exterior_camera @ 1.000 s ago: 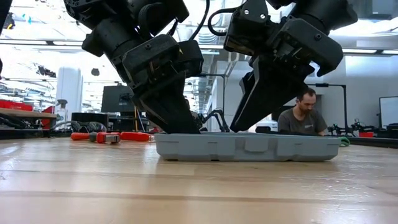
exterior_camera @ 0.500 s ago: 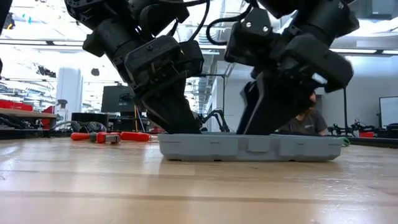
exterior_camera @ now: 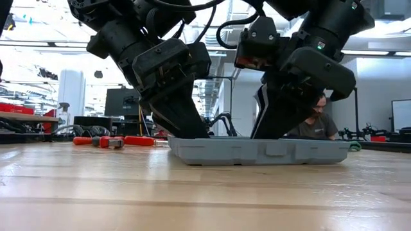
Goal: Prefit tool cases
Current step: Remove the right orange screwdriver bits from the gray prefit tool case
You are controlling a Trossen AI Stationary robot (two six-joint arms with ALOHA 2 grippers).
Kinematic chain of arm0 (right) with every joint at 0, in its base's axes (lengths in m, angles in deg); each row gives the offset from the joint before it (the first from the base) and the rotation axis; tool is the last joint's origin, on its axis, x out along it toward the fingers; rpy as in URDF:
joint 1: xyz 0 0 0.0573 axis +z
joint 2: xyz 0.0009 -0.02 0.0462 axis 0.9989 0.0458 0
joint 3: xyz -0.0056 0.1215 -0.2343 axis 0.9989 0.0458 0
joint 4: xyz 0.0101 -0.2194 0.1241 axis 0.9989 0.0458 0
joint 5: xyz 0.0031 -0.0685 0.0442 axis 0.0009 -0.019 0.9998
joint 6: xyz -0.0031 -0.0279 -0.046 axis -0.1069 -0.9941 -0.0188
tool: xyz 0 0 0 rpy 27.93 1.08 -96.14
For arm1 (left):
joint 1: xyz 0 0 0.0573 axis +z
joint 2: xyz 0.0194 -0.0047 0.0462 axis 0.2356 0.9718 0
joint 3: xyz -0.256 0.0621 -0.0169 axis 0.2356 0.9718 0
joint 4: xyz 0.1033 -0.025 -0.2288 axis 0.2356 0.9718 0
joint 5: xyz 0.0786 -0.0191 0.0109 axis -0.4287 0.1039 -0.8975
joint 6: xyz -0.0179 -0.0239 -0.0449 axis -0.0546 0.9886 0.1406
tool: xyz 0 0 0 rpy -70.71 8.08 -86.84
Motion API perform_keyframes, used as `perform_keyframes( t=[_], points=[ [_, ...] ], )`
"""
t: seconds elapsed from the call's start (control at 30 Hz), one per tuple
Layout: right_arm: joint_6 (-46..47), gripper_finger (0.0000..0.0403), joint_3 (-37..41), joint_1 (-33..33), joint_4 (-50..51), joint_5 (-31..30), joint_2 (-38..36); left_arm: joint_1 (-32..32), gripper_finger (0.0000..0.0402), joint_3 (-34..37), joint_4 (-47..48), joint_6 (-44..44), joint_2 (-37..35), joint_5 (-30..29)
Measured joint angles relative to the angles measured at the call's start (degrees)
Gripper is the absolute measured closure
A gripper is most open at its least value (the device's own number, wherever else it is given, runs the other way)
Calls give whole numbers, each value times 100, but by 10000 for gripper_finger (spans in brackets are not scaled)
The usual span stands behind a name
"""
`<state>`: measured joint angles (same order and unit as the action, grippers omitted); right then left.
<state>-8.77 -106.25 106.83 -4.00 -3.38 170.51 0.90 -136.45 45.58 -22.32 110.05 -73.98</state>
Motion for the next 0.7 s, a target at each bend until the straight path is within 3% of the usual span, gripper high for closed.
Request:
perform_keyframes(
  t=[0.2,0.53,0.7],
  points=[
    [194,396,8,15,-107,11,-80,0,243,0,23,-26,-3,-53],
    [351,399,42,64,25,-165,-418,-2,243,1,56,-26,-2,-72],
    [-169,365,42,64,-10,-164,-431,-2,243,1,129,-69,-4,-72]
  ],
)
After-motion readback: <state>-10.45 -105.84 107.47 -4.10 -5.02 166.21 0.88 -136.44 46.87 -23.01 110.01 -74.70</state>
